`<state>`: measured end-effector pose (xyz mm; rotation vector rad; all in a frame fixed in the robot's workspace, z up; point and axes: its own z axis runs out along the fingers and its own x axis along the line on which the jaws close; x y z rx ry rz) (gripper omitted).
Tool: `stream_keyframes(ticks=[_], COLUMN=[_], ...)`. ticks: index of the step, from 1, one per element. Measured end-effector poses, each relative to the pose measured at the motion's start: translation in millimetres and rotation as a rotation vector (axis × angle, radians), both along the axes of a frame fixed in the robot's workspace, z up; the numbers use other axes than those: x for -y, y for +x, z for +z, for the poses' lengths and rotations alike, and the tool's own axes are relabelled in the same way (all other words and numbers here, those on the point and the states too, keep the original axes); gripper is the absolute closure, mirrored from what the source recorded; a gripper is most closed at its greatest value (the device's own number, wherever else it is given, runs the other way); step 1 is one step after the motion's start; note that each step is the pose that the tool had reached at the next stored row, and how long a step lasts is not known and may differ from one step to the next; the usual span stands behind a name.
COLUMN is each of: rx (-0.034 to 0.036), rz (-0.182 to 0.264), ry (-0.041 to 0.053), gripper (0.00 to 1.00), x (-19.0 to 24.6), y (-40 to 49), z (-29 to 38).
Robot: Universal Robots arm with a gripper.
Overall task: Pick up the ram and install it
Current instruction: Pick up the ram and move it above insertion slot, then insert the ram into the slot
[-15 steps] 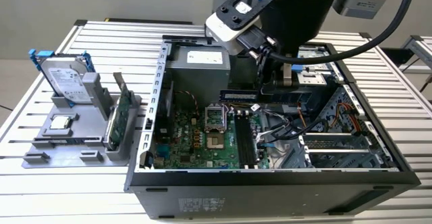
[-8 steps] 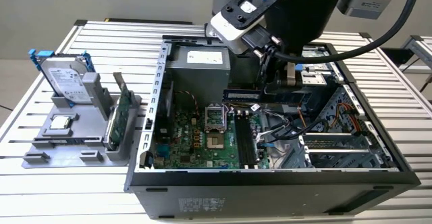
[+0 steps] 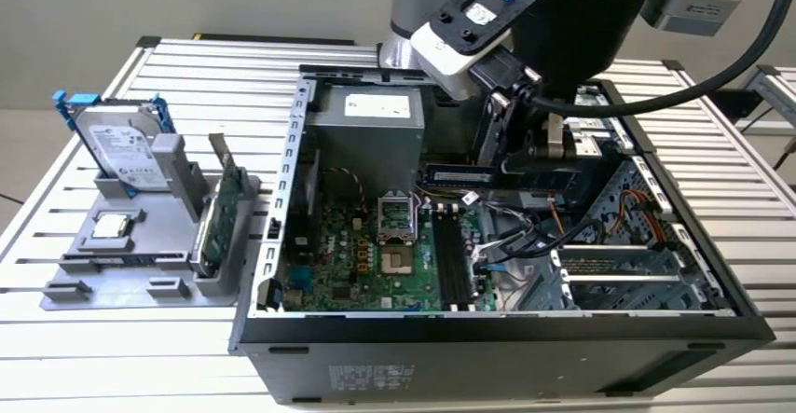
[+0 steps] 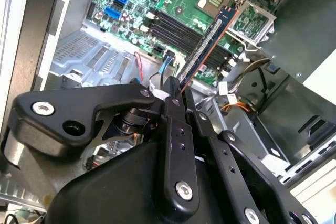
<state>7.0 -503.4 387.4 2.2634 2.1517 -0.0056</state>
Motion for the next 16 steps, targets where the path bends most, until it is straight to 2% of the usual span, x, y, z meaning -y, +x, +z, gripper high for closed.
stream_keyframes(ticks=[4, 16], rx=[-0.0001, -0.0001], rz=[0.0, 0.0], ry=[-0.0002, -0.0002], gripper=[1.0, 1.0], x=[-0.1, -0.9], y=[5.6, 5.9], z=[0.0, 0.0])
